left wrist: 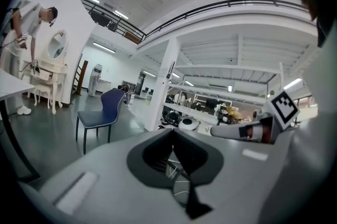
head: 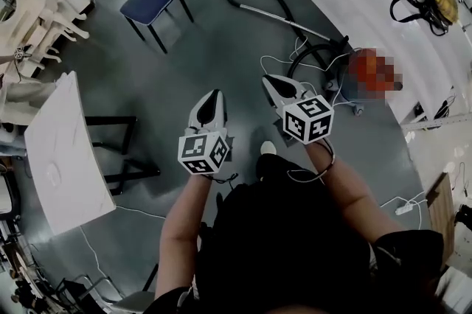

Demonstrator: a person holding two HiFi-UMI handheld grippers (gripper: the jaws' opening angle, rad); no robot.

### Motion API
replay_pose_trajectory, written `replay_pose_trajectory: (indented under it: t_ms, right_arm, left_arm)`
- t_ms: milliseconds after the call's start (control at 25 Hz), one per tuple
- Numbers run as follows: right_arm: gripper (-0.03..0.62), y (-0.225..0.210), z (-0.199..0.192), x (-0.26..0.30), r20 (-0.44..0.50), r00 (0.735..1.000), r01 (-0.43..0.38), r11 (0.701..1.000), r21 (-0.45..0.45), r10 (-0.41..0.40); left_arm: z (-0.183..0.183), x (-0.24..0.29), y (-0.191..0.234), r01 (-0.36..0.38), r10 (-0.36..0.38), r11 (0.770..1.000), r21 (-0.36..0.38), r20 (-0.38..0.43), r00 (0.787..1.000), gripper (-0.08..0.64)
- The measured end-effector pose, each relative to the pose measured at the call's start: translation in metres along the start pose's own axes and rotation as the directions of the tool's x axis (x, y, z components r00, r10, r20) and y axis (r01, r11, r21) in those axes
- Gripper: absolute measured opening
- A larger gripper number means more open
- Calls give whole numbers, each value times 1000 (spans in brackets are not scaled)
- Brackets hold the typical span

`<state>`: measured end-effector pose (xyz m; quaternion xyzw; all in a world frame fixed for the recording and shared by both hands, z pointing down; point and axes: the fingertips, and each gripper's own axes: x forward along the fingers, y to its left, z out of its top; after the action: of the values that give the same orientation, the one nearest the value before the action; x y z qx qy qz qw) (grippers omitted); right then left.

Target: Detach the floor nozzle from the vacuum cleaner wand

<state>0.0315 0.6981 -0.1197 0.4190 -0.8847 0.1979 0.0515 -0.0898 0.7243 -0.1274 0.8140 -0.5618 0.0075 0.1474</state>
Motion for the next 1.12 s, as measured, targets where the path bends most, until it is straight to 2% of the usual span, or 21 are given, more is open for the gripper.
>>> replay_pose_trajectory:
  t_ms: [400,760,1120]
  right_arm:
    - [-2,-57,23,61,-36,999,-24,1000,-3,24]
    - [-3,-91,31,97,-46,999,5,1000,23,-4]
    - [-3,-120,48,153,-37,995,92,995,38,-90]
  left_arm:
    - [12,93,17,-4,4,1000,-16,-15,1000,11]
    - [11,142,32,13,-14,1000,-15,-46,999,11]
    - [26,209,64,119,-118,993,10,-67,991,11]
